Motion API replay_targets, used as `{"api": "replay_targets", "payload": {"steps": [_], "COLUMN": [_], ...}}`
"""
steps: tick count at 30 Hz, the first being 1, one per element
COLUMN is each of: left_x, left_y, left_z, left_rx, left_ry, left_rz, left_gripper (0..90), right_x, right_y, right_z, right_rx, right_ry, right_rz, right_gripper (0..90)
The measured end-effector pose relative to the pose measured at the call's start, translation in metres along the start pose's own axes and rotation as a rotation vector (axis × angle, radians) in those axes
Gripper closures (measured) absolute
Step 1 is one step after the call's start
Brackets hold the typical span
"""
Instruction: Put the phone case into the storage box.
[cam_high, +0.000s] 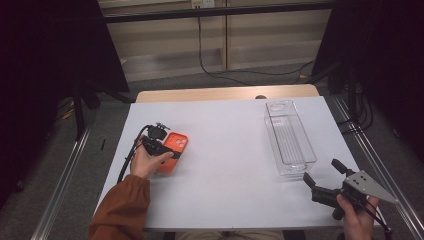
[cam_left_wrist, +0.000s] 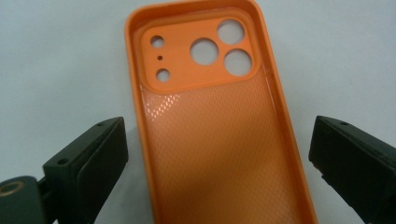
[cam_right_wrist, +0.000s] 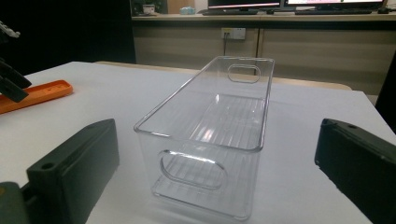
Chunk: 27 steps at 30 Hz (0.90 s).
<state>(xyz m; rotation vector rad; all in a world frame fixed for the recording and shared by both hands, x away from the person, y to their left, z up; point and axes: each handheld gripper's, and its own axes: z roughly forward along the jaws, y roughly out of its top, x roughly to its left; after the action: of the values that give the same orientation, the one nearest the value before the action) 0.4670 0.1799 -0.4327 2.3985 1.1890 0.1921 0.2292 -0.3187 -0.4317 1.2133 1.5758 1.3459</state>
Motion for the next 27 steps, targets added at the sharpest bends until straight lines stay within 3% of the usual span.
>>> {"api": "replay_targets", "payload": {"steps": [3, 6, 8, 12, 24, 27], "left_x": [0.000, -0.001, -0.005, -0.008, -0.009, -0.009], "left_y": [0.001, 0.003, 0.003, 0.003, 0.002, 0.003], "left_z": [0.002, 0.007, 0.009, 0.011, 0.012, 0.011], "left_rx": [-0.003, 0.004, 0.022, 0.025, 0.028, 0.037], "left_ry": [0.024, 0.014, 0.044, 0.065, 0.072, 0.078], "left_rz": [-0.015, -0.029, -0.005, 0.015, -0.017, -0.009], "left_gripper": [4.7, 4.7, 4.7, 4.6, 4.7, 5.2], "right_x": [0.000, 0.000, 0.000, 0.000, 0.000, 0.000], "right_y": [0.000, 0.000, 0.000, 0.000, 0.000, 0.000], "right_z": [0.000, 0.000, 0.000, 0.000, 0.000, 0.000], "right_rx": [0.001, -0.001, 0.000, 0.000, -0.001, 0.000], "right_ry": [0.000, -0.005, -0.005, -0.002, 0.002, 0.002], "right_rz": [0.000, -0.006, -0.004, -0.003, -0.007, -0.007], "right_gripper": [0.0, 0.0, 0.0, 0.0, 0.0, 0.0]}}
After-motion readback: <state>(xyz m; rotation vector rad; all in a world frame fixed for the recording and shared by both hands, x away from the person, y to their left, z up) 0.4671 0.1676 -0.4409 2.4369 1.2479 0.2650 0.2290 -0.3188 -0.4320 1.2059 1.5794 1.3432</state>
